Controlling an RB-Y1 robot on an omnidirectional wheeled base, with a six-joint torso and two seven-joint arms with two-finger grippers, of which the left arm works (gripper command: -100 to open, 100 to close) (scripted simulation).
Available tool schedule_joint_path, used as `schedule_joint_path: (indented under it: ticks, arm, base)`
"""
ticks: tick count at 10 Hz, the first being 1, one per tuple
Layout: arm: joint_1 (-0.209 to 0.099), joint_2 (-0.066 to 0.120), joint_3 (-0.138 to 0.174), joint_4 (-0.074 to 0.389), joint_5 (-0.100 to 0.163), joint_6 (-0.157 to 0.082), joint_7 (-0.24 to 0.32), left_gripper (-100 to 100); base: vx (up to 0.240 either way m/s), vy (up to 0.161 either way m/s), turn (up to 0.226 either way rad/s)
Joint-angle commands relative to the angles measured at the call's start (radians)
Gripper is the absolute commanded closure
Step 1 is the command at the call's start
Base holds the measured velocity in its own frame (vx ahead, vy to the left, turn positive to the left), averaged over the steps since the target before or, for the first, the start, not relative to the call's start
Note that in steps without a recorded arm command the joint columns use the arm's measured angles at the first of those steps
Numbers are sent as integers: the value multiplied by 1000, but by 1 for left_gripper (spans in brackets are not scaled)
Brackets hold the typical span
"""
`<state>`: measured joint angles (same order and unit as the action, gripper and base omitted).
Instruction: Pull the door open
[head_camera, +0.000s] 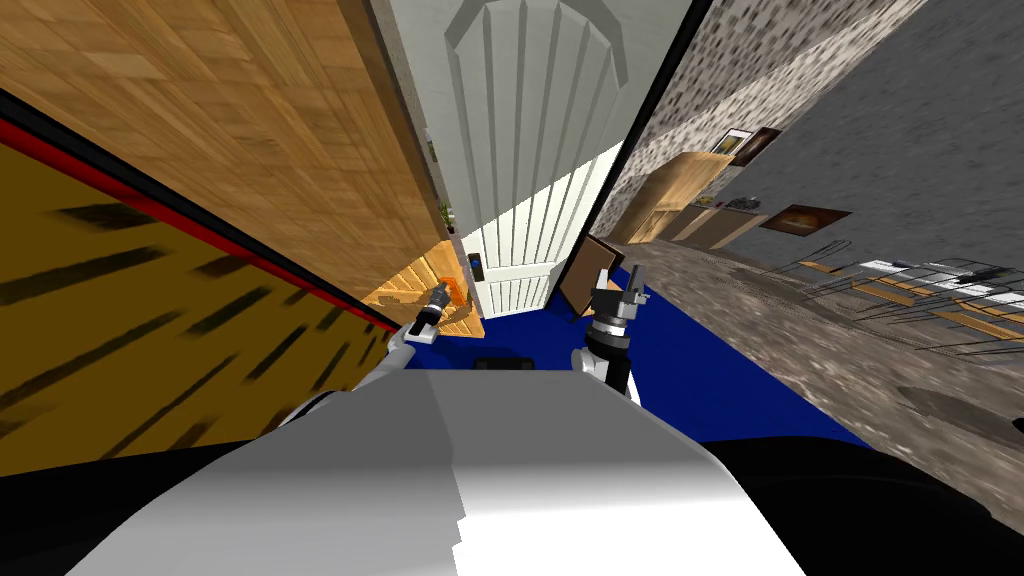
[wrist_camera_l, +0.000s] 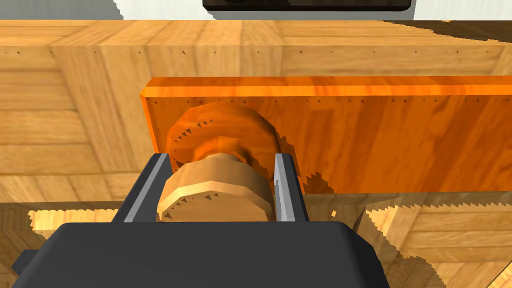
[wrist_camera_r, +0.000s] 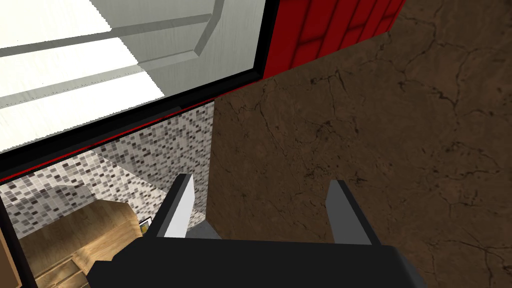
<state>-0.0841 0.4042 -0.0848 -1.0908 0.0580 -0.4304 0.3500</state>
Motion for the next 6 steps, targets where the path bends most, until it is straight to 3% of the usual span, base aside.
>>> schedule_joint_path:
  ticks: [1, 5, 6]
  arm:
    - [13, 22, -25, -6, -2, -15, 24, 100]
    - [36, 63, -77, -35, -6, -35, 72, 100]
    - [36, 56, -70, -29, -6, -29, 62, 100]
  base:
    - [-237, 148, -166]
    - [-204, 116, -110]
    - [-74, 64, -35]
